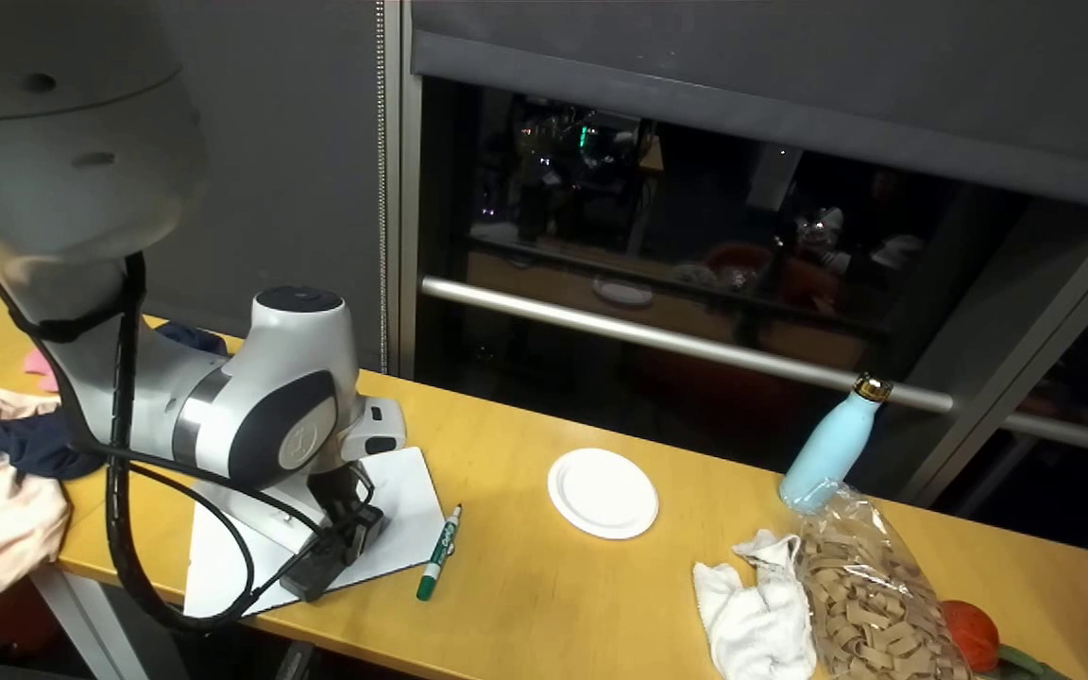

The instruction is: Pick up the black eraser and wipe the white board

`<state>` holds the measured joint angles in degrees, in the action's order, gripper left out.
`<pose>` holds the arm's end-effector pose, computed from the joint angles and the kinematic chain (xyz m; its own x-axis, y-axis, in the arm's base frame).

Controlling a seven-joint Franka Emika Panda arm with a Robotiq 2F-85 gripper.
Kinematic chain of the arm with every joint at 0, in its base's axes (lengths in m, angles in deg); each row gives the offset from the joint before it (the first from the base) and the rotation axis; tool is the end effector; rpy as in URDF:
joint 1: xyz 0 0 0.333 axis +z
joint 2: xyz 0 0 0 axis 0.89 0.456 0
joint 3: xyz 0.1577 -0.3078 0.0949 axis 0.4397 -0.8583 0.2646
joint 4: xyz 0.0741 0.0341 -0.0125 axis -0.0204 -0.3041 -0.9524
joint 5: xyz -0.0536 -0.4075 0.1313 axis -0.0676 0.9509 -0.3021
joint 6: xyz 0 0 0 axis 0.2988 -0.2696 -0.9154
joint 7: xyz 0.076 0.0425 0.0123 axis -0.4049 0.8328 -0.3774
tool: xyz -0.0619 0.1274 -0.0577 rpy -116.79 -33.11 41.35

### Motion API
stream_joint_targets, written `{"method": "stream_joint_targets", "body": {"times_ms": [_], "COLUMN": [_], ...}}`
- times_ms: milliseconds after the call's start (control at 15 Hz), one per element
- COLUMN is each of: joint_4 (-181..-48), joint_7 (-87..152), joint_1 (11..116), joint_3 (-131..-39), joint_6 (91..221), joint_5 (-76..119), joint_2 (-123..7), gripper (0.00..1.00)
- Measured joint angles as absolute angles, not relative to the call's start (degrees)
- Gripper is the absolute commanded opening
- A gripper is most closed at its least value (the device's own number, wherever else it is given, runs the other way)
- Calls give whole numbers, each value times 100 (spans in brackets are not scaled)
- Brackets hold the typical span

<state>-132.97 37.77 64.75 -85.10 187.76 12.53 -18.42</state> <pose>0.6069 -0.0346 -0.0820 0.9582 -0.2860 0.0075 -0.2861 -0.9576 0.0348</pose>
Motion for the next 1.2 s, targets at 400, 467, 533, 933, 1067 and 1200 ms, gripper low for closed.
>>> {"method": "stream_joint_targets", "body": {"times_ms": [400, 467, 533, 933, 1067, 1200], "joint_4": [-13390, -13408, -13426, -13383, -13325, -13248], "joint_7": [3778, 3778, 3778, 3797, 3810, 3826], "joint_1": [6366, 6356, 6350, 6343, 6343, 6343], "joint_3": [-8530, -8531, -8531, -8528, -8514, -8486], "joint_6": [18866, 18891, 18903, 18904, 18903, 18896], "joint_5": [1251, 1251, 1251, 1246, 1241, 1238], "joint_2": [-1938, -1938, -1937, -1862, -1861, -1854], "gripper": [31, 31, 31, 31, 31, 31]}}
